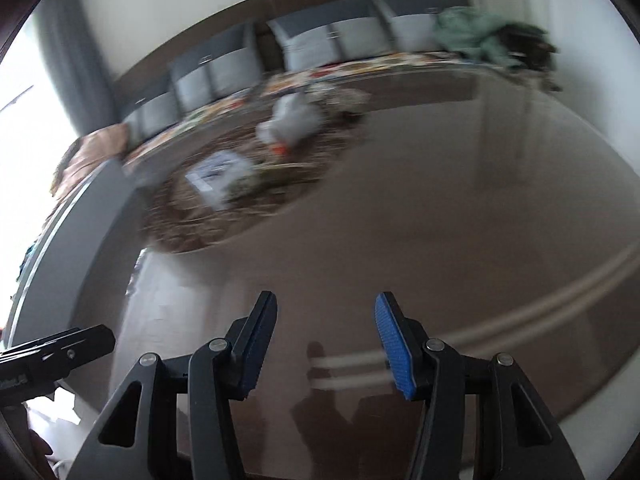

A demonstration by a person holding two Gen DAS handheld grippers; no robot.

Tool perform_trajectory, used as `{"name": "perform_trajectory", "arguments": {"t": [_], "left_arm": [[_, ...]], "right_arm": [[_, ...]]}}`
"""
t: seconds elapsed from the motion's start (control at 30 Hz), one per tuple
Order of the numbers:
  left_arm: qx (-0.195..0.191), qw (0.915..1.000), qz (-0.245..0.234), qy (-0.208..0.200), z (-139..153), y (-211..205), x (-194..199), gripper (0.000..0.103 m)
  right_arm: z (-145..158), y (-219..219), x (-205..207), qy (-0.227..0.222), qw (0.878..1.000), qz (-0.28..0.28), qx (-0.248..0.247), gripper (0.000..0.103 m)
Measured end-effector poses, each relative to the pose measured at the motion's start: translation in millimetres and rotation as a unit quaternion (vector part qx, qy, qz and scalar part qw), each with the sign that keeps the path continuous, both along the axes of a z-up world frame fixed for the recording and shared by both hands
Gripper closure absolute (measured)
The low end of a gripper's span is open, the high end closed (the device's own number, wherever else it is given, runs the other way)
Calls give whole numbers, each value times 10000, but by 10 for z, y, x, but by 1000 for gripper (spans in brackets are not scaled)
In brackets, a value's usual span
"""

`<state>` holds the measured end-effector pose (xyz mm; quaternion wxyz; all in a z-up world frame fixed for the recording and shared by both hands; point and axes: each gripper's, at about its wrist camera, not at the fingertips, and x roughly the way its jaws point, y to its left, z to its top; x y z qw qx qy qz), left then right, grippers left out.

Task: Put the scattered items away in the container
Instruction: 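Move both tools back over the table toward the Kuromi plastic box, then grasp the clear Kuromi plastic box with the right gripper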

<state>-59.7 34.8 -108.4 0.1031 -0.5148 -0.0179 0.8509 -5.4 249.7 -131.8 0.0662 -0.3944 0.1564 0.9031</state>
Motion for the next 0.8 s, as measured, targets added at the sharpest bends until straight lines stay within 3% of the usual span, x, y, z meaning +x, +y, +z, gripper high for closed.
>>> {"name": "perform_trajectory", "arguments": {"t": [0.2, 0.7, 0.8], "left_arm": [[71, 9999, 116, -66, -220, 116, -105, 22], [-29, 9999, -54, 89, -398, 69, -9, 20], [37, 9999, -95, 54, -417, 62, -6, 4]], "right_arm": [[-11, 259, 66, -66, 9994, -327, 87, 50], [-145, 194, 25, -398, 9971, -540, 347, 49], [-150, 164, 1, -432, 9969, -526, 400, 45]]}}
